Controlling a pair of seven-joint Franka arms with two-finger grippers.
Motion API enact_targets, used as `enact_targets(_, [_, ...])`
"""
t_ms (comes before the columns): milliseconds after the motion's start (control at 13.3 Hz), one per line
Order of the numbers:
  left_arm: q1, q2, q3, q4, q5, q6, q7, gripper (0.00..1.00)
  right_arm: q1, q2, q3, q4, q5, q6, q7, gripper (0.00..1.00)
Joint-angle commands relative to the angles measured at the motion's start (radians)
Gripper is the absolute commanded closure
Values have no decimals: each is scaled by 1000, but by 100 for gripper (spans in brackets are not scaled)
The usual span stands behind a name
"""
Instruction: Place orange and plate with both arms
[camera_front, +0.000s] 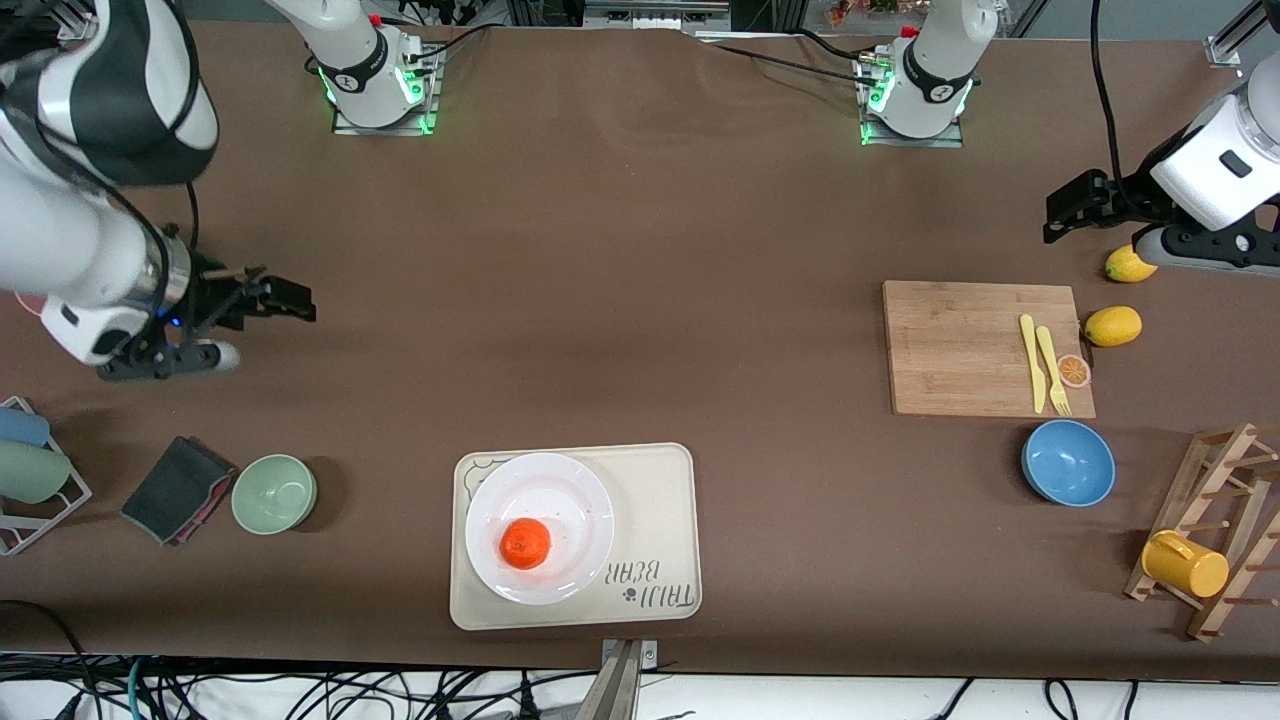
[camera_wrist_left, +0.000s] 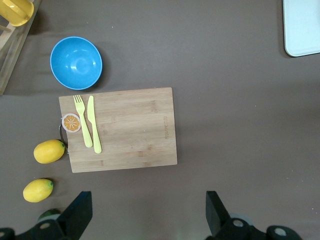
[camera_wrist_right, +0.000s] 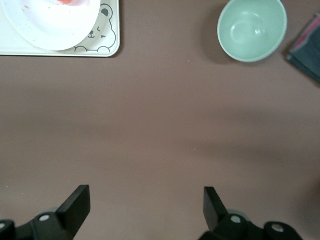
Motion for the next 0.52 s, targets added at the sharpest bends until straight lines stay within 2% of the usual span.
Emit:
enact_targets(0, [-7,15,3,32,18,-22,10,0,20,-144,-14,-116,-80,42,40,0])
enact_targets(75, [-6,15,3,32,18,-22,10,0,11,-202,-14,-128,-108,45,36,0])
enact_targets(150, [-5,15,3,32,18,-22,15,0,-1,-221,-17,-118,-111,34,29,0])
enact_targets(449, [-4,15,4,32,18,-22,14,0,-11,-225,-89,-93,-106,-136,38,0])
